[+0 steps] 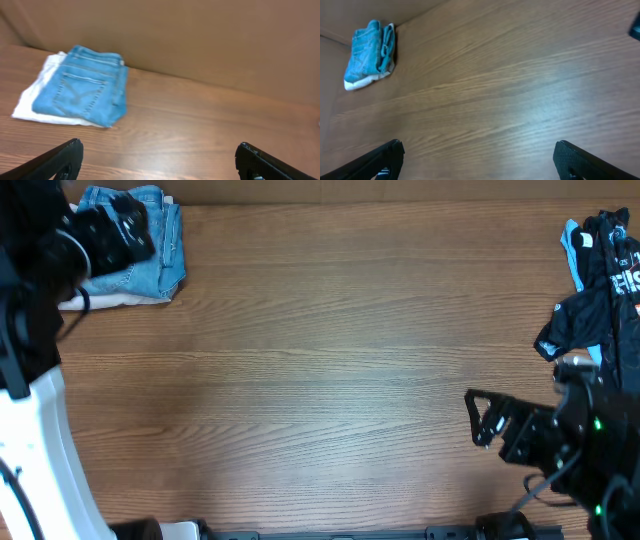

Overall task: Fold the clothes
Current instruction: 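Release the jeans and pull the left gripper back toward the base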

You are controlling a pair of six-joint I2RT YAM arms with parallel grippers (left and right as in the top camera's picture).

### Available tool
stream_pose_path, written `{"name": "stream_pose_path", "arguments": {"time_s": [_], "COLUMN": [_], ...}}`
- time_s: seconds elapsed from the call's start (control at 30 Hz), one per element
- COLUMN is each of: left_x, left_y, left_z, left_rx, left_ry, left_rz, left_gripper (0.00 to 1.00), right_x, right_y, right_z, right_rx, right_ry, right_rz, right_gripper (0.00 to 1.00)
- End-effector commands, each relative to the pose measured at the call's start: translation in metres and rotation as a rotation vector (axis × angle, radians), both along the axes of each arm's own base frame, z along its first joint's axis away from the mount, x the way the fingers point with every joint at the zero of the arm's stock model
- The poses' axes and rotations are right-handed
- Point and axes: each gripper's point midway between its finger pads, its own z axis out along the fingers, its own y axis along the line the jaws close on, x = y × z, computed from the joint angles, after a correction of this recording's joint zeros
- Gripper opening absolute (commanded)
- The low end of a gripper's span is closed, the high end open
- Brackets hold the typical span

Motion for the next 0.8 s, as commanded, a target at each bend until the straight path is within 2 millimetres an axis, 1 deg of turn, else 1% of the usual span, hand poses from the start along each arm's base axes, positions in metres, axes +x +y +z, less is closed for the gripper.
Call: {"name": "stream_pose_path", "arguments": {"time_s": [0.0,0.13,0.27,0.37,0.5,0.6,0.7,0.77], "left_x": [-0.021,-0.042,-0.075,-0.103,-0.140,-0.160,-0.174,-0.178], "left_y": [-0.035,-0.054,-0.057,-0.058,-0.053,-0.053,-0.052,-0.052], "left_z": [-0.004,-0.013,-0.030,-0.046,-0.075,-0.101,-0.125,-0.138], "left_rx": [0.023,0.033,0.035,0.033,0.027,0.017,0.012,0.010], "left_ry": [0.006,-0.010,-0.032,-0.065,-0.133,-0.186,-0.226,-0.244], "left_rz": [-0.122,-0.143,-0.125,-0.142,-0.143,-0.155,-0.160,-0.158], "left_gripper": [1.00,1.00,1.00,1.00,1.00,1.00,1.00,1.00], "right_x": [-0.010,-0.019,-0.025,-0.025,-0.019,-0.011,-0.004,0.003], "right_y": [-0.007,-0.009,-0.010,-0.016,-0.023,-0.023,-0.026,-0.032], "right_z": [0.003,-0.007,-0.016,-0.022,-0.027,-0.028,-0.032,-0.036], "right_rx": [-0.020,-0.021,-0.024,-0.051,-0.077,-0.073,-0.080,-0.099], "right_ry": [-0.032,-0.041,-0.030,-0.025,-0.045,-0.087,-0.125,-0.162], "right_rz": [-0.027,-0.029,-0.030,-0.059,-0.092,-0.095,-0.112,-0.146], "right_gripper": [1.00,1.00,1.00,1.00,0.98,0.96,0.93,0.93]}}
